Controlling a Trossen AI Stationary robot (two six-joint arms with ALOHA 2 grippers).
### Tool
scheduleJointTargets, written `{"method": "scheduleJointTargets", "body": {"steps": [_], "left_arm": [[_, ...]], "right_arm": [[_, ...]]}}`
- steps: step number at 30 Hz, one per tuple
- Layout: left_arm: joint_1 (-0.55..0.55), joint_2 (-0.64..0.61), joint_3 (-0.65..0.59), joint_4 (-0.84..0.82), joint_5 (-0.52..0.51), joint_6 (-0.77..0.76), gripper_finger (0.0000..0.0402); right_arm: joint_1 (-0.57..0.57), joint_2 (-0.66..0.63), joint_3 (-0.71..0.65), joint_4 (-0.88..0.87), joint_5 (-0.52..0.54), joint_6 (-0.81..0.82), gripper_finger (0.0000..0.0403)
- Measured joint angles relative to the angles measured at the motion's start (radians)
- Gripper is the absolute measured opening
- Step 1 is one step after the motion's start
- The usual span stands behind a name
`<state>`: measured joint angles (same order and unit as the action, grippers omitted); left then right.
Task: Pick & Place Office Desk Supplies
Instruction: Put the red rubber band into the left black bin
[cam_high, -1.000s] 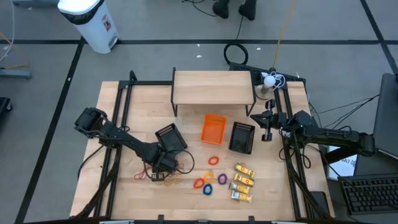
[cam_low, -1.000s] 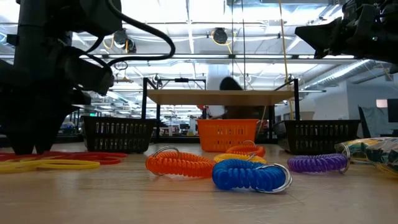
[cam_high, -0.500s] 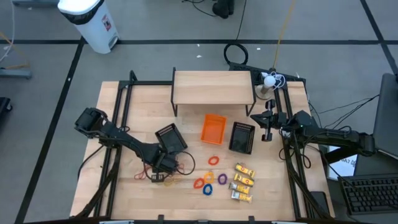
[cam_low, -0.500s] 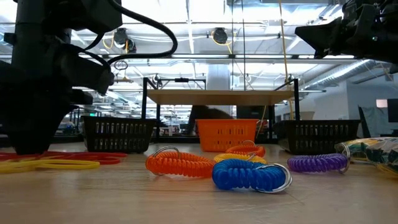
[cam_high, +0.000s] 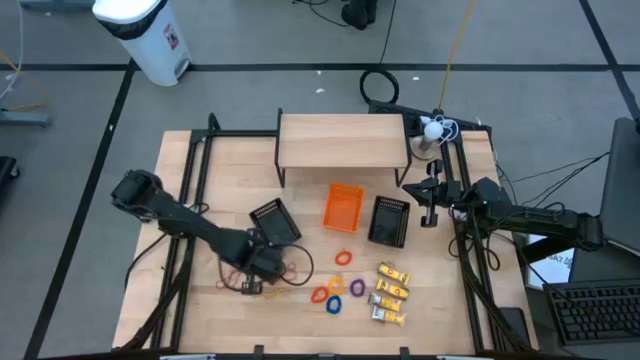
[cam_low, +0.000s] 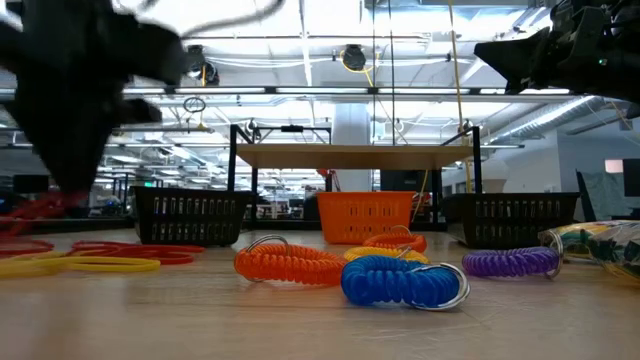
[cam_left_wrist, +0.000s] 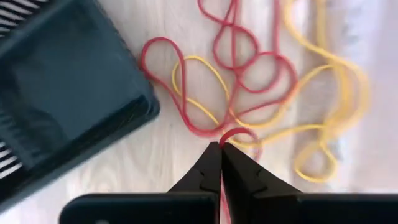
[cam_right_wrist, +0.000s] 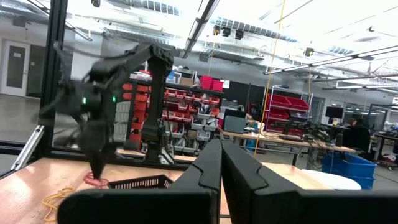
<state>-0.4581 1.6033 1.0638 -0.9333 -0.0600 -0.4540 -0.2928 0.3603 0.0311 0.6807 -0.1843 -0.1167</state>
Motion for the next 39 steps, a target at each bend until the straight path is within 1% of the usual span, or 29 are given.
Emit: {"method": "scheduleJointTargets", "body": {"steps": [3, 7, 10, 13, 18, 20, 28, 31, 33, 34, 36, 39], "left_arm": [[-0.024, -0.094, 0.039, -0.038, -0.046, -0.030, 0.0003], [-0.071, -0.244, 0.055, -0.104, -0.186, -0.082, 0.0002], [-0.121, -0.377, 0.054, -0.114, -0.334, -0.147, 0.0002], [-0.184, -0.510, 0.026, -0.118, -0.496, -0.230, 0.0002], [-0.268, -0.667, -0.069, -0.118, -0.767, -0.351, 0.0002], [-0.285, -0.724, -0.123, -0.117, -0.841, -0.416, 0.0001], [-0.307, -0.906, -0.363, -0.112, -0.850, -0.557, 0.0001], [-0.302, -0.947, -0.413, -0.112, -0.843, -0.615, 0.0001], [-0.288, -0.958, -0.420, -0.109, -0.826, -0.633, 0.0001], [-0.277, -0.956, -0.420, -0.093, -0.821, -0.628, 0.0001], [-0.247, -0.949, -0.420, -0.009, -0.791, -0.551, 0.0001], [-0.172, -0.922, -0.420, 0.183, -0.721, -0.342, 0.0001]], "right_arm": [[0.000, 0.000, 0.000, 0.000, 0.000, 0.000, 0.0000], [0.000, 0.000, 0.000, -0.001, 0.000, 0.000, 0.0000], [0.000, 0.000, 0.000, -0.004, 0.000, 0.000, 0.0000], [0.000, 0.000, 0.000, -0.003, 0.000, 0.000, 0.0000], [0.000, 0.000, 0.000, -0.003, 0.000, 0.000, 0.0000], [0.000, 0.000, 0.000, -0.002, 0.000, 0.000, 0.0000], [0.000, 0.000, 0.000, -0.003, 0.000, -0.001, 0.0000], [0.000, 0.000, 0.000, -0.003, 0.000, -0.001, 0.0000], [0.000, 0.000, 0.000, -0.003, 0.001, -0.001, 0.0000], [0.000, 0.000, 0.000, -0.002, 0.001, -0.001, 0.0000], [0.000, 0.000, 0.000, 0.004, 0.001, 0.000, 0.0000], [0.000, 0.000, 0.000, 0.005, 0.002, -0.001, 0.0000]]}}
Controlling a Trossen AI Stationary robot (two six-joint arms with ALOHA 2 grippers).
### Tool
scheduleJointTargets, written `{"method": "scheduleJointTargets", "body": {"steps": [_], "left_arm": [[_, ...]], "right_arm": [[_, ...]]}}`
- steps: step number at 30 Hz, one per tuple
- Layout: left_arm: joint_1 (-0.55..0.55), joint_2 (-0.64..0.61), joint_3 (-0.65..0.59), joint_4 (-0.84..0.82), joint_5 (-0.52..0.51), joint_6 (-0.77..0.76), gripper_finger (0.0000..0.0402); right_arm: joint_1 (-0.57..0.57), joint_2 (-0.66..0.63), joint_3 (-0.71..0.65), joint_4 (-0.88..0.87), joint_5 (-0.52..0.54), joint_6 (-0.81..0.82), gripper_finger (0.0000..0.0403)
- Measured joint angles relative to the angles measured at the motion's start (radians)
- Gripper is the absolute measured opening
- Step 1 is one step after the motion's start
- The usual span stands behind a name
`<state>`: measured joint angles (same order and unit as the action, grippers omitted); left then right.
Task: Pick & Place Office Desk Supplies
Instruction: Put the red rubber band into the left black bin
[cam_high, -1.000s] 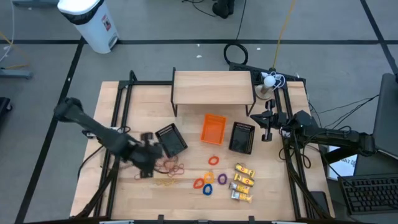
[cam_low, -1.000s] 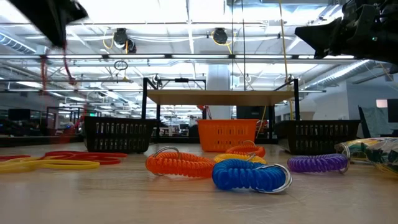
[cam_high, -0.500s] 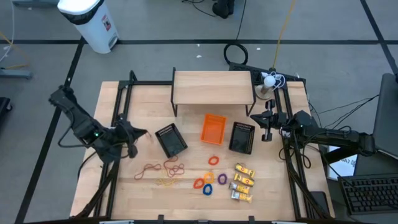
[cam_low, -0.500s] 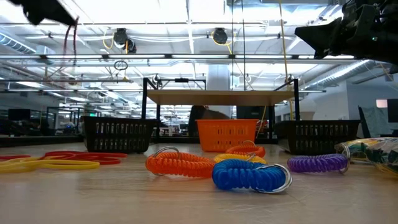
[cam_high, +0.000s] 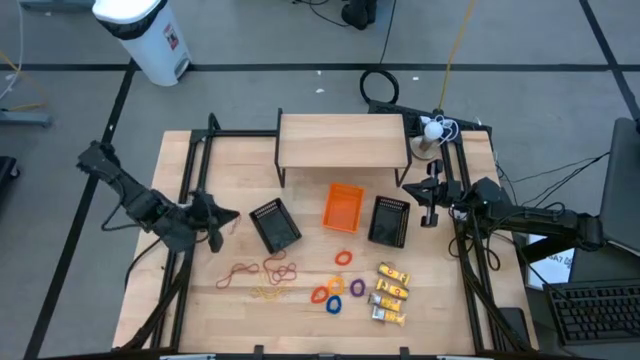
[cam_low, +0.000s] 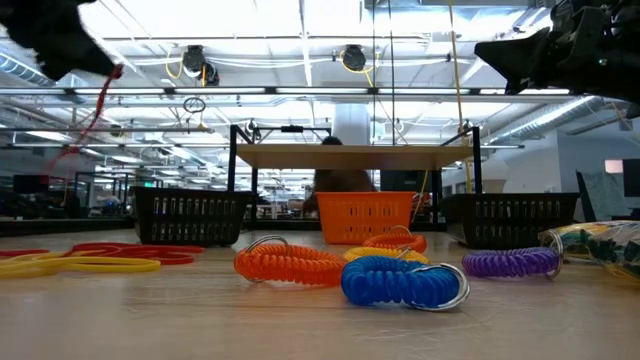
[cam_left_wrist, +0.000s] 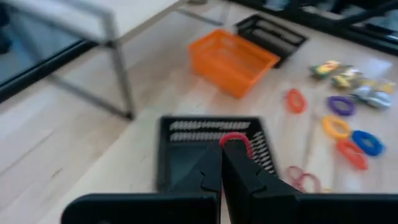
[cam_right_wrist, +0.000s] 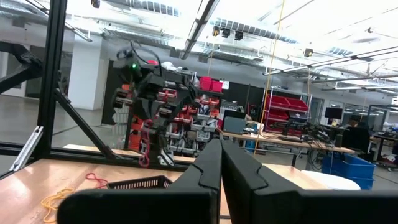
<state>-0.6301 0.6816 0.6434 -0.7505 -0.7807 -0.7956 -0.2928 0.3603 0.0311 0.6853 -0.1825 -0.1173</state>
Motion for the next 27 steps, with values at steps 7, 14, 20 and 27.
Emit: {"method": "scheduleJointTargets", "body": {"steps": [7, 14, 20, 27], "left_arm": [[0.274, 0.132, 0.001, 0.254, 0.233, 0.330, 0.0000], [0.463, 0.308, 0.001, 0.252, 0.395, 0.396, 0.0000], [0.526, 0.468, 0.001, 0.285, 0.477, 0.434, 0.0000], [0.540, 0.541, 0.001, 0.292, 0.562, 0.452, 0.0032]], "right_arm": [[0.000, 0.000, 0.000, 0.000, 0.001, 0.000, 0.0000], [0.000, 0.000, 0.000, -0.001, 0.002, -0.001, 0.0000], [0.000, 0.000, 0.000, -0.007, 0.002, -0.001, 0.0000], [0.000, 0.000, 0.000, -0.008, 0.002, 0.000, 0.0000]]}}
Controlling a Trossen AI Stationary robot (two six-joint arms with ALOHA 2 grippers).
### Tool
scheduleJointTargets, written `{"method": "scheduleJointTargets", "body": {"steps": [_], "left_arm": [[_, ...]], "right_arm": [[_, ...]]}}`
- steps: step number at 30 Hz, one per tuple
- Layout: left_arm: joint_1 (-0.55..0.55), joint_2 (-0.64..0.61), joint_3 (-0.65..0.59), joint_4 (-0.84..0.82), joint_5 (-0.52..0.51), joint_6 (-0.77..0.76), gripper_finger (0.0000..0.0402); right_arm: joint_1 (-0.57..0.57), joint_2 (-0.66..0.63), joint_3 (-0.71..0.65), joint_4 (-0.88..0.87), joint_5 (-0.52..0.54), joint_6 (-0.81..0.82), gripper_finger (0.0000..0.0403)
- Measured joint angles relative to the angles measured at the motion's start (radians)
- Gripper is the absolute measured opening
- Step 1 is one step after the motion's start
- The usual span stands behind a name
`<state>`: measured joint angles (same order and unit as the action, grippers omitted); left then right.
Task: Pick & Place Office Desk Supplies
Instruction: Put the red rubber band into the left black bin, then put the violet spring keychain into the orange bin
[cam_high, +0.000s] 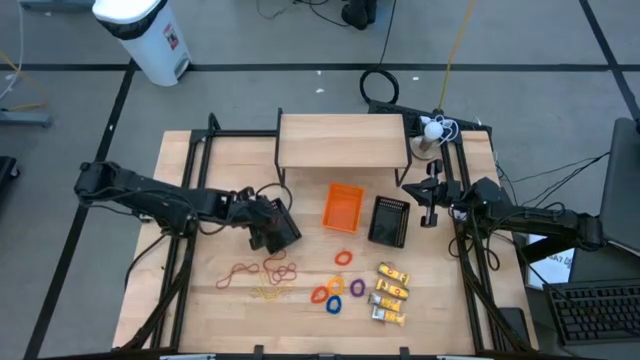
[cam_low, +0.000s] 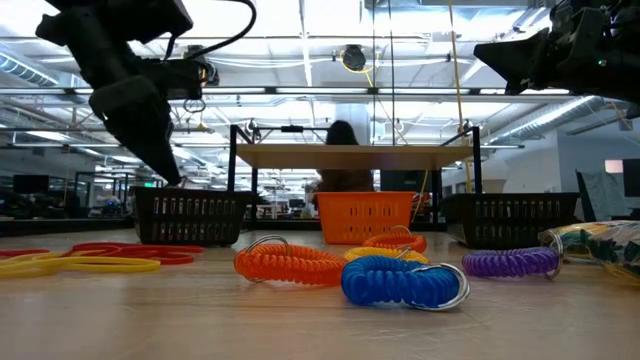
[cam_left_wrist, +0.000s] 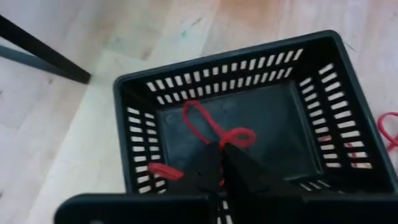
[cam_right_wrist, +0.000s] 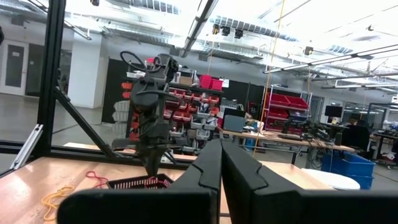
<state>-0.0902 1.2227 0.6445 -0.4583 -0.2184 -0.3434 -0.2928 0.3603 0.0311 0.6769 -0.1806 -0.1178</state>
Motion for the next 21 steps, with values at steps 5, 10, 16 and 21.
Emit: {"method": "scheduleJointTargets", "body": {"steps": [5, 10, 16, 21], "left_arm": [[0.000, 0.000, 0.001, 0.016, 0.054, 0.006, 0.0098], [0.000, -0.016, 0.044, 0.008, 0.071, 0.028, 0.0183], [-0.009, -0.171, 0.109, 0.035, 0.018, 0.189, 0.0242], [0.031, -0.431, 0.069, 0.121, 0.066, 0.284, 0.0204]], "right_arm": [[0.000, 0.000, 0.000, 0.000, 0.000, 0.000, 0.0000], [0.000, 0.000, 0.000, 0.000, 0.000, 0.000, 0.0000], [0.000, 0.000, 0.000, -0.001, 0.000, 0.000, 0.0000], [0.000, 0.000, 0.000, -0.001, -0.003, 0.000, 0.0000]]}}
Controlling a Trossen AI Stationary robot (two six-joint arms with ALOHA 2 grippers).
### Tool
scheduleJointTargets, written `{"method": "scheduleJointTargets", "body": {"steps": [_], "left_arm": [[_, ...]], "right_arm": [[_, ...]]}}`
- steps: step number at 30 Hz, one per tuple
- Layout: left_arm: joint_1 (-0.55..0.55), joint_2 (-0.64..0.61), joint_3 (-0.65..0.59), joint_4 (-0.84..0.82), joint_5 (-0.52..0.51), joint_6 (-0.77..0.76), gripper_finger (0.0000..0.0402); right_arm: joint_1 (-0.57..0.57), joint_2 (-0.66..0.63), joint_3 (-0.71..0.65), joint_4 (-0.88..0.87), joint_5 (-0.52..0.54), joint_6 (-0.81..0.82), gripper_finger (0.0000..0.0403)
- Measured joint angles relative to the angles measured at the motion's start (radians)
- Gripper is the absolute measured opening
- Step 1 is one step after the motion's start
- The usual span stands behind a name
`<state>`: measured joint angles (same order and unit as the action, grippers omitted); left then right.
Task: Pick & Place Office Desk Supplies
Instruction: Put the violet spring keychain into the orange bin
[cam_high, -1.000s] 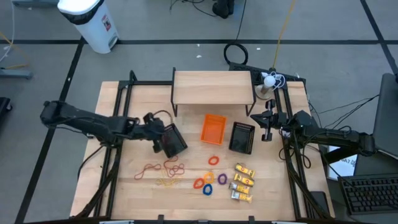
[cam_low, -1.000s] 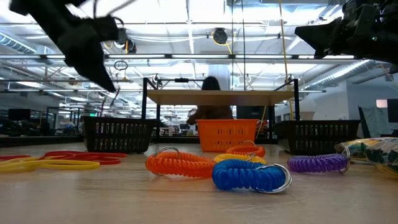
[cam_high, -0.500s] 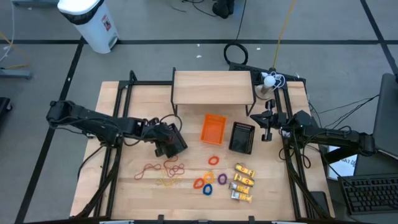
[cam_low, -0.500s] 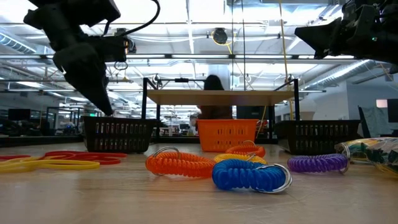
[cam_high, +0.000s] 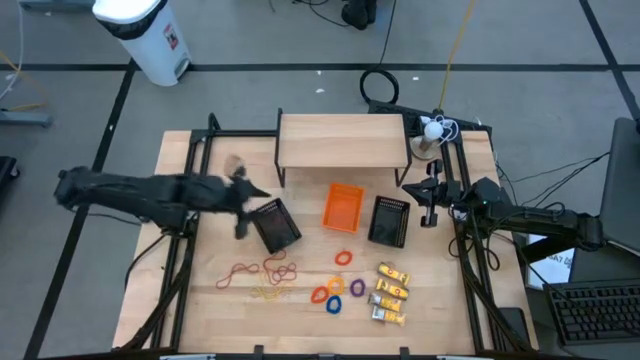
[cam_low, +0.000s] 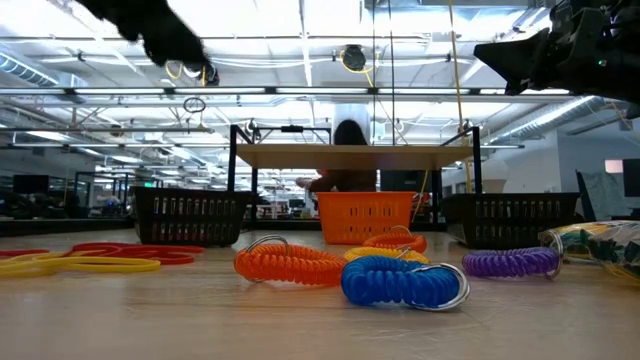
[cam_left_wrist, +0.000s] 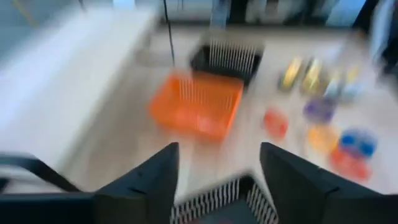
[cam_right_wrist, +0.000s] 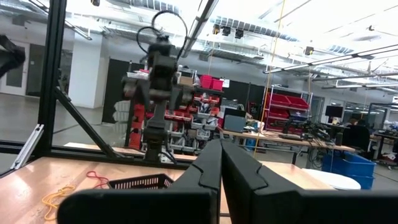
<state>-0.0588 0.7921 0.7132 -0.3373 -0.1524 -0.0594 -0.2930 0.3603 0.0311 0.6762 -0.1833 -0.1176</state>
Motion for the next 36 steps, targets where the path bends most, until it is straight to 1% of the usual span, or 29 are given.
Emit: {"method": "scheduleJointTargets", "body": {"steps": [2, 4, 6, 7, 8, 11, 13, 16, 19, 22, 25, 31, 36], "left_arm": [[0.025, -0.093, -0.035, 0.013, 0.032, 0.001, 0.0161], [0.045, -0.167, -0.075, 0.030, 0.051, -0.013, 0.0105], [0.055, -0.228, -0.116, 0.025, 0.055, -0.024, 0.0041], [0.057, -0.256, -0.140, 0.025, 0.051, -0.029, 0.0021], [0.060, -0.278, -0.160, 0.026, 0.034, -0.036, 0.0014], [0.065, -0.347, -0.221, 0.038, -0.039, -0.045, 0.0012], [0.064, -0.401, -0.267, 0.091, -0.036, -0.026, 0.0004], [0.063, -0.478, -0.350, 0.179, -0.019, 0.000, 0.0004], [0.066, -0.531, -0.436, 0.168, -0.068, -0.001, 0.0002], [0.065, -0.573, -0.490, 0.186, -0.054, 0.006, 0.0002], [0.054, -0.614, -0.519, 0.187, -0.023, 0.005, 0.0002], [0.015, -0.701, -0.558, 0.170, -0.022, 0.040, 0.0002], [0.008, -0.739, -0.581, 0.167, -0.022, 0.069, 0.0004]], "right_arm": [[0.000, 0.000, 0.000, 0.000, 0.000, 0.000, 0.0000], [0.000, 0.000, 0.000, 0.000, 0.000, 0.000, 0.0000], [0.000, 0.000, 0.000, -0.001, 0.000, 0.000, 0.0000], [0.000, 0.000, 0.000, -0.001, 0.000, 0.000, 0.0000], [0.000, 0.000, 0.000, -0.001, 0.000, 0.001, 0.0000], [0.000, 0.000, 0.000, 0.000, -0.001, 0.001, 0.0000], [0.000, 0.000, 0.000, -0.001, -0.001, 0.001, 0.0000], [0.000, 0.000, 0.000, -0.004, -0.001, 0.003, 0.0000], [0.000, 0.000, 0.000, -0.005, -0.001, 0.027, 0.0000], [0.000, 0.000, 0.000, -0.006, -0.001, 0.031, 0.0000], [0.000, 0.000, 0.000, -0.011, -0.002, 0.031, 0.0000], [0.000, 0.000, 0.000, -0.043, -0.002, 0.057, 0.0000], [0.000, 0.000, 0.000, -0.039, -0.001, 0.080, 0.0000]]}}
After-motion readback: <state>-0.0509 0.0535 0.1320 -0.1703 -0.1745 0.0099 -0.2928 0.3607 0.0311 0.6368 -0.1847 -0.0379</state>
